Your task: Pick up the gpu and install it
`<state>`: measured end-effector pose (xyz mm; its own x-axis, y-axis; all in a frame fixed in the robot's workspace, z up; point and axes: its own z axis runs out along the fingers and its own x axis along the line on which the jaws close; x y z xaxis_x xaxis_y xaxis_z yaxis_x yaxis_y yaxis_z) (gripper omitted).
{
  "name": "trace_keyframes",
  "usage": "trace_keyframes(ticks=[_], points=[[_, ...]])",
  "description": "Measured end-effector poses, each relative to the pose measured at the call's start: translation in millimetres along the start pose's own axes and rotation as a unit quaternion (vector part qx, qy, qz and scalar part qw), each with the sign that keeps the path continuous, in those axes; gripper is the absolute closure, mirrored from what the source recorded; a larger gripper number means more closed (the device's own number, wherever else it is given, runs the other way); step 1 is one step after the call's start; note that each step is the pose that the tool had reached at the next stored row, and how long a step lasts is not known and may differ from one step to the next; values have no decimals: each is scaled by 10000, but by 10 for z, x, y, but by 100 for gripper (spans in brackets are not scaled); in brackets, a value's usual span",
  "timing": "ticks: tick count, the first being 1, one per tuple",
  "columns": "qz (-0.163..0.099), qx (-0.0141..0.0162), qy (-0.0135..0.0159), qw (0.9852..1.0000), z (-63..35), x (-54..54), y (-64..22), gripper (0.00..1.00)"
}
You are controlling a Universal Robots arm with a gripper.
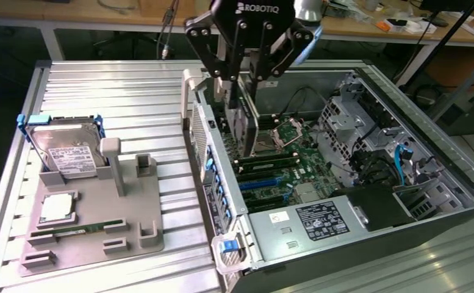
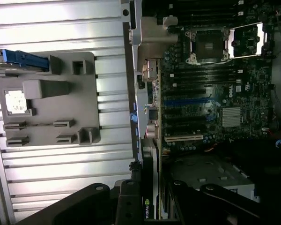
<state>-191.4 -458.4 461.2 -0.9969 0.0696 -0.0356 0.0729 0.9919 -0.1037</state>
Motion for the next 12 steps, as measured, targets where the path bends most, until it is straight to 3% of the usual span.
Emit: trace_keyframes(ticks=[12], points=[[-15, -1, -2, 10000, 16, -553, 41, 73]])
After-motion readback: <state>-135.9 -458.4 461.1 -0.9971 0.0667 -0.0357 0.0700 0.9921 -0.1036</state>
